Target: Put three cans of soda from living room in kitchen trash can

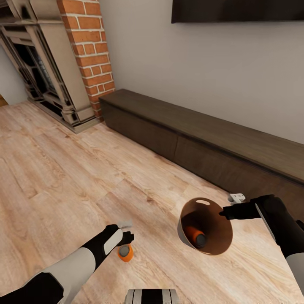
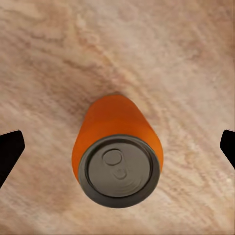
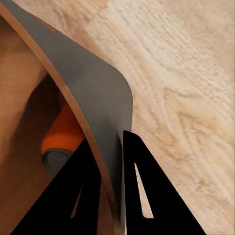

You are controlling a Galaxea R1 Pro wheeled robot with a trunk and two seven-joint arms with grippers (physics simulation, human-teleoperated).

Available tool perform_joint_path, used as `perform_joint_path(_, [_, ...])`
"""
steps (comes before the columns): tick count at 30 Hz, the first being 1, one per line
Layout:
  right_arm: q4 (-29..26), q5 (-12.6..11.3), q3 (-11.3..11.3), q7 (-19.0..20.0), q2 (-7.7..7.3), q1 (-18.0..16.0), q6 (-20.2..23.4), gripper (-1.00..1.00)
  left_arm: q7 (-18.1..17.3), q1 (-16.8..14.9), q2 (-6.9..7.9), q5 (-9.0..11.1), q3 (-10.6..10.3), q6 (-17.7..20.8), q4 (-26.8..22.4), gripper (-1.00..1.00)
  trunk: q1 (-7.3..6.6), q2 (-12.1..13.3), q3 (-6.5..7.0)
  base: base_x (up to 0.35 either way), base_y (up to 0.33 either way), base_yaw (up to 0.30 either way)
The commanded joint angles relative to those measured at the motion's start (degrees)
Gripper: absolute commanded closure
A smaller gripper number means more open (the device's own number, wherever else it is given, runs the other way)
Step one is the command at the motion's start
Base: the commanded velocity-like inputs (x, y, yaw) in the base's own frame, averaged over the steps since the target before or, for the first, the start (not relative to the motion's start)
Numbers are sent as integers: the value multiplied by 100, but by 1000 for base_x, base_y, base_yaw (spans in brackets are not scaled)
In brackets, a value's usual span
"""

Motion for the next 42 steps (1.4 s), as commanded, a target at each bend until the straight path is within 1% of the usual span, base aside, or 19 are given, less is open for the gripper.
perform_joint_path(1, [-1,-166,-1,32,-2,-3,64,100,0,0,0,1,0,0,1,-100,1,-2,-22,0,0,0])
perform_joint_path(29, [-19,-166,0,32,-15,-3,64,100,-1,4,-6,1,-11,0,-1,-100,74,-40,-643,0,0,0])
perform_joint_path(38, [-25,-166,-1,32,-21,-3,64,100,0,65,-2,-7,-33,-106,-44,-100,74,-40,-643,0,0,0])
perform_joint_path(39, [-26,-166,-1,32,-21,-3,64,100,0,67,2,-12,-34,-129,-44,100,74,-40,-643,0,0,0])
perform_joint_path(42, [-35,-166,-1,32,-21,-3,64,100,0,69,4,-17,-36,-182,-45,100,74,-40,-643,0,0,0])
